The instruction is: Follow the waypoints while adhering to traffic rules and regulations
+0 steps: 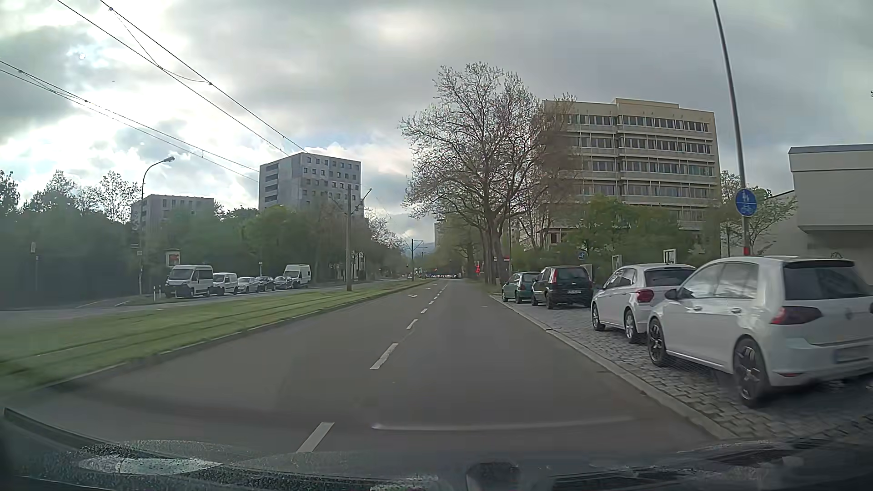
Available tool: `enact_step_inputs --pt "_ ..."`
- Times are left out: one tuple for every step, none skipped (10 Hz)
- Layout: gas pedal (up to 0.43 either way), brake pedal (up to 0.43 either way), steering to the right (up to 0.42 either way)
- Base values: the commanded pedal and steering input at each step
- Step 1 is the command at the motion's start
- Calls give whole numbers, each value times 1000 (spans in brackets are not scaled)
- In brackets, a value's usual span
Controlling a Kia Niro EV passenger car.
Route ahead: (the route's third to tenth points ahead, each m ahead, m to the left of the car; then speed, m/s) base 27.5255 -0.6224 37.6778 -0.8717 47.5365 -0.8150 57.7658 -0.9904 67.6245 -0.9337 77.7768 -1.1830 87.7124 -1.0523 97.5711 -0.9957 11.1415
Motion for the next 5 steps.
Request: enact_step_inputs --pt "130 0 4" --pt "130 0 3" --pt "130 0 2" --pt "130 0 2" --pt "130 0 2"
